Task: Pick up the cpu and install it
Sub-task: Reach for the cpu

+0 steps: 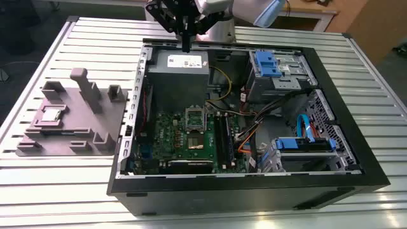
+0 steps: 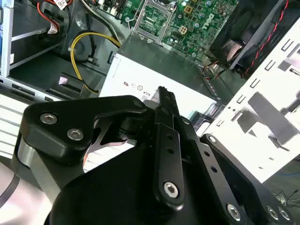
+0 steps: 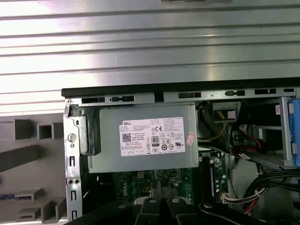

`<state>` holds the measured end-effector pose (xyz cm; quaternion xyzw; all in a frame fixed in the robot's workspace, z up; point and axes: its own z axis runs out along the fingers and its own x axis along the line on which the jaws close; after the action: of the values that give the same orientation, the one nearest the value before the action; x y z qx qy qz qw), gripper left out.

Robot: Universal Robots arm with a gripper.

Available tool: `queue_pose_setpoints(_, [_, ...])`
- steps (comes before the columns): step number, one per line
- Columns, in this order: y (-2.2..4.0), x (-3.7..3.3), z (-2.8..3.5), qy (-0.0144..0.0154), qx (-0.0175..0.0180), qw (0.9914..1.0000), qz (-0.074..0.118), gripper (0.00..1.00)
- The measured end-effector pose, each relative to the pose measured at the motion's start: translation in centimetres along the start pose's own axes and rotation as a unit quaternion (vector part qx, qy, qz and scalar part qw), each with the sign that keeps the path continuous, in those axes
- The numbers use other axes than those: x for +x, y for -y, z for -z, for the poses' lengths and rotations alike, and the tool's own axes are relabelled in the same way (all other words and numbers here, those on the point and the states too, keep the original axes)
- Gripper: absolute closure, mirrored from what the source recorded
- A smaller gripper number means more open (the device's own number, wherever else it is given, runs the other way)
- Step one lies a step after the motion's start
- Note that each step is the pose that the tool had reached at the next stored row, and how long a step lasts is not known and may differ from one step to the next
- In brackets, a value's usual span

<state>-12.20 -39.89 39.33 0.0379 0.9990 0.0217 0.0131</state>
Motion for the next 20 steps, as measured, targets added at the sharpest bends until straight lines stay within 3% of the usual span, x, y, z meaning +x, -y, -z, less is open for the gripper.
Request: queue_pose_setpoints(20, [0.04, 0.49, 0.01, 0.0000, 0.0000, 1.00000, 0.000, 0.89])
